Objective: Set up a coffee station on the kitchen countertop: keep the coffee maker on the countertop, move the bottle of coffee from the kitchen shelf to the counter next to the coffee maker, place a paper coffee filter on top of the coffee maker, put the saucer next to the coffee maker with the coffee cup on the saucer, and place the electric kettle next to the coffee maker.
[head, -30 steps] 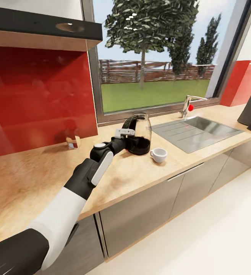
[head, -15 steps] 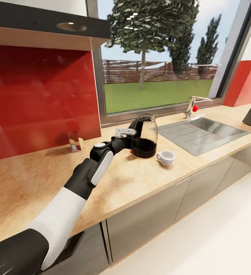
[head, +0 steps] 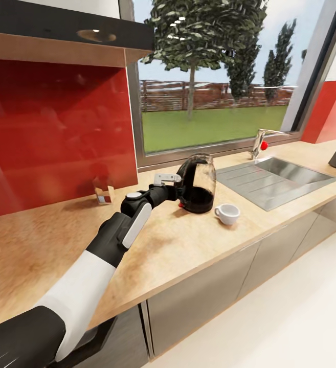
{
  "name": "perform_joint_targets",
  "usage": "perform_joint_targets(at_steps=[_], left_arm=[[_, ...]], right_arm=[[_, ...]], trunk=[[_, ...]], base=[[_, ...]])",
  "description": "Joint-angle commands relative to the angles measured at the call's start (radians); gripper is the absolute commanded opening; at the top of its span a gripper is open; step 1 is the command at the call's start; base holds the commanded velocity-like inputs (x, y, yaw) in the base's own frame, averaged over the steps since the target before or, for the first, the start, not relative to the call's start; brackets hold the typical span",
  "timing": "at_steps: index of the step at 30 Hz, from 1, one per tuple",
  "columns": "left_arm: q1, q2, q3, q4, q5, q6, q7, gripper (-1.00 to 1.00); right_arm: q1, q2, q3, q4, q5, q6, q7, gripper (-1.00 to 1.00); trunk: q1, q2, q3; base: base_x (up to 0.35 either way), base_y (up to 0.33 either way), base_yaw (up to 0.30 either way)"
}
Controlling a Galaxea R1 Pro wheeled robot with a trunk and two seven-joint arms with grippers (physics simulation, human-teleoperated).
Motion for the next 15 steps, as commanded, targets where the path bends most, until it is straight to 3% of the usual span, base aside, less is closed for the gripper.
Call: perform_joint_targets(at_steps=[1, 8, 15], left_arm=[[-0.001, 0.000, -0.001, 0.000, 0.010, 0.004, 0.007, 1.00], [-0.001, 0.000, -0.002, 0.001, 0.010, 0.004, 0.007, 1.00], [-0.001, 0.000, -0.002, 0.001, 0.010, 0.004, 0.007, 1.00]], right_arm=[[-0.002, 0.000, 0.003, 0.004, 0.001, -0.008, 0.001, 1.00], [-0.002, 0.000, 0.003, 0.004, 0.000, -0.008, 0.001, 1.00], [-0.002, 0.000, 0.003, 0.004, 0.001, -0.008, 0.001, 1.00]], trunk=[[0.000, -0.001, -0.001], [0.000, -0.001, -0.001], [0.000, -0.001, -0.001]], base=[[0.011, 0.012, 0.000], [0.135, 0.004, 0.000], [0.040, 0.000, 0.000]])
